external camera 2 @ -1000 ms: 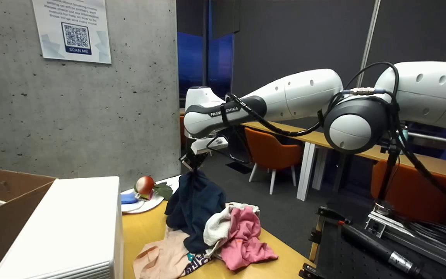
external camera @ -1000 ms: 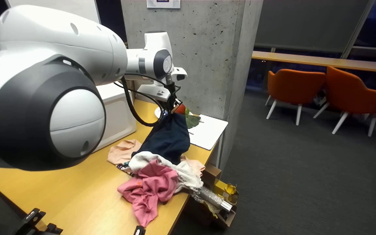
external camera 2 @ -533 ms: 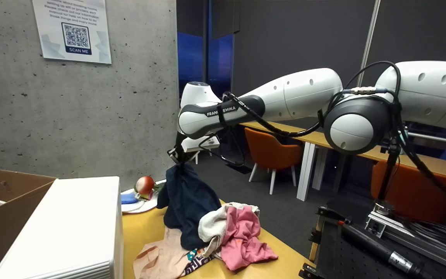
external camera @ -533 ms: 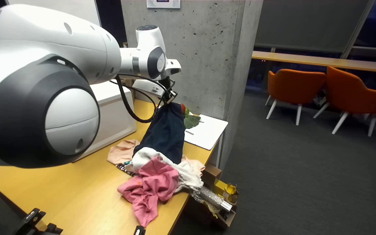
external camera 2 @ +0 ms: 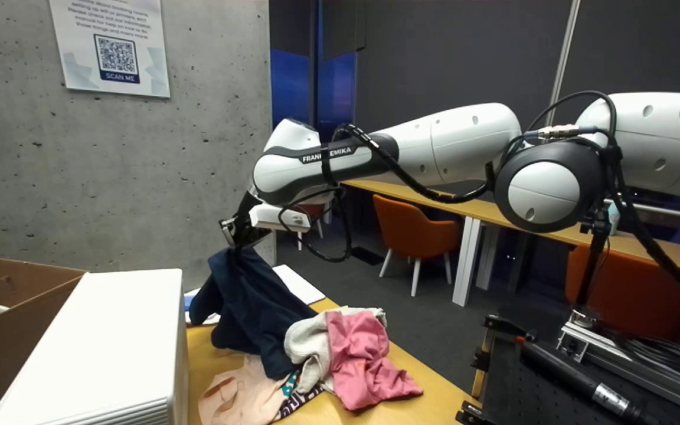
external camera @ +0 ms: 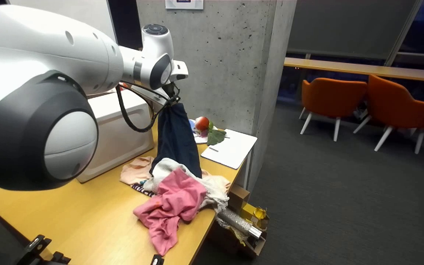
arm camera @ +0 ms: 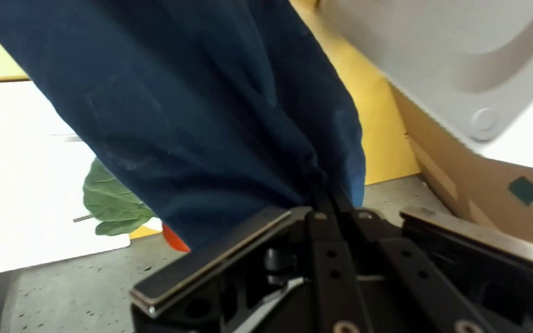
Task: Move the blue shirt backwards
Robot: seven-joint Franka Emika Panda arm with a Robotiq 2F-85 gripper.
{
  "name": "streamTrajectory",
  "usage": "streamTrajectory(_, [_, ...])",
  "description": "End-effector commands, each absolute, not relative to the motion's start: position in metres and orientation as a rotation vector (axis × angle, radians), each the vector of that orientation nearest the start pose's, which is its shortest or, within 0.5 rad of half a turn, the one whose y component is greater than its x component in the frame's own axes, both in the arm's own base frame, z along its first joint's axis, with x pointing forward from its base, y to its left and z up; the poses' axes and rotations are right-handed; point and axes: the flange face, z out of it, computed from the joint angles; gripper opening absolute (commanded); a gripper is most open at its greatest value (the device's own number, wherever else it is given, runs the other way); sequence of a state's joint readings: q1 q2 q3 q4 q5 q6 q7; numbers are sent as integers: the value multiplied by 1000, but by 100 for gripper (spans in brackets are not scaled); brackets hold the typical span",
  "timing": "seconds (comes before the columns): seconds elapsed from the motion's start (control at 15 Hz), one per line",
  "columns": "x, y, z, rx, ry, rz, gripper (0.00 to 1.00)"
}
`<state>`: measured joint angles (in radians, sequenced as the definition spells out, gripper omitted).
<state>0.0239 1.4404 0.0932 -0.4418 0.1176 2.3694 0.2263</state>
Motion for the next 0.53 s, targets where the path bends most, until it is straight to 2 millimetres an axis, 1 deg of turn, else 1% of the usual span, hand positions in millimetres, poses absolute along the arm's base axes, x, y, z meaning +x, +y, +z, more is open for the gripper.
streamTrajectory(0.0, [842,71,213,-2657,289,-644,1])
streamTrajectory(0.2, [842,86,219,-2635,251,-661,1])
streamTrajectory(0.47, [844,90,233,-2657,219,-744,1])
